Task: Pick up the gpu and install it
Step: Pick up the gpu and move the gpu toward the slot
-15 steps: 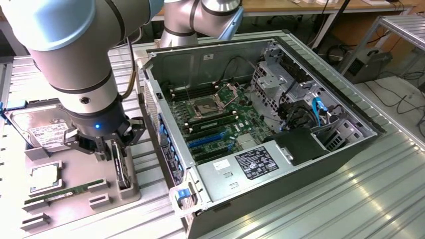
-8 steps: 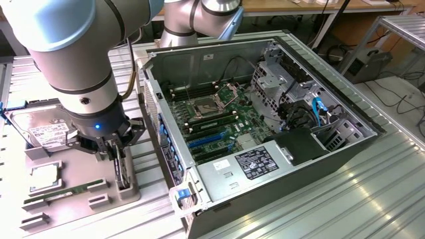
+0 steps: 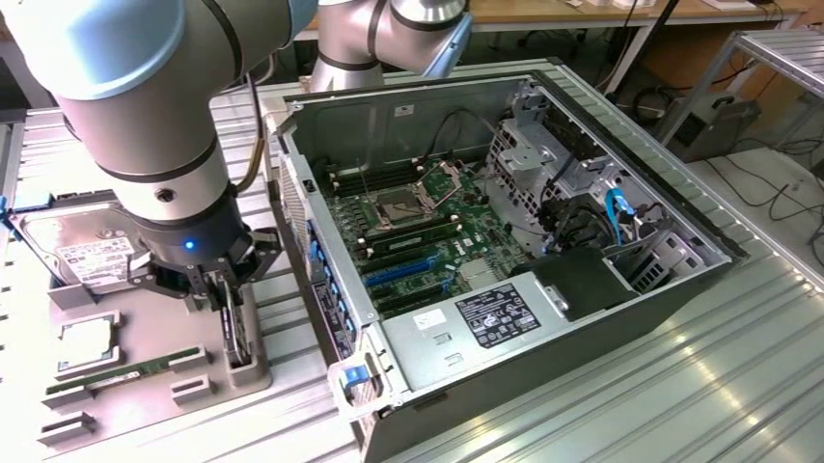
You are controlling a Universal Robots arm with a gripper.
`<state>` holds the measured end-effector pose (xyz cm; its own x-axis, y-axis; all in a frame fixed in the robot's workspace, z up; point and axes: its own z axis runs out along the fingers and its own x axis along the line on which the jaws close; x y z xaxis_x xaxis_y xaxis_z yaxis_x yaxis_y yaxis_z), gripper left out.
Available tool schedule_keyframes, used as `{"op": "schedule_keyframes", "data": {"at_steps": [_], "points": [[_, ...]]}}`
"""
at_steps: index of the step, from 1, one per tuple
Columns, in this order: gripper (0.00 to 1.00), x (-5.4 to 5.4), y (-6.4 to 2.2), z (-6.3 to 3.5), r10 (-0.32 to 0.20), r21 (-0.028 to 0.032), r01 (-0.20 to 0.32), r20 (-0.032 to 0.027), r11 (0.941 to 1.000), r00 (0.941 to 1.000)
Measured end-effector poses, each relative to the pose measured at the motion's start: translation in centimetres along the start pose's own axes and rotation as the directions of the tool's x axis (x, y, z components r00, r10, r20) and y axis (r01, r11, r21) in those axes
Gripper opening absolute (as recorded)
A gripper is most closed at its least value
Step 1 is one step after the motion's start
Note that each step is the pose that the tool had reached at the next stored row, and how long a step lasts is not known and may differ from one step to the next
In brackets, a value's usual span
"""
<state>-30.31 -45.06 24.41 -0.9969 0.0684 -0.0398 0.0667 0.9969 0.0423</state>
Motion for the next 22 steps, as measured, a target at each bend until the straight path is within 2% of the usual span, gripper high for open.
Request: {"op": "schedule_keyframes", "data": {"at_steps": [9, 15, 17, 22], "points": [[0.26, 0.0, -0.06, 0.00, -0.080, -0.0033, 0.080, -0.0032, 0.9968, 0.9968], [0.26, -0.1, -0.09, -0.34, -0.086, -0.0044, 0.086, -0.0034, 0.9962, 0.9962], [0.26, -0.1, -0.07, -0.70, -0.086, -0.0046, 0.086, -0.0035, 0.9963, 0.9963], [0.26, -0.3, 0.02, -2.64, -0.086, -0.0050, 0.086, -0.0035, 0.9963, 0.9963]]}}
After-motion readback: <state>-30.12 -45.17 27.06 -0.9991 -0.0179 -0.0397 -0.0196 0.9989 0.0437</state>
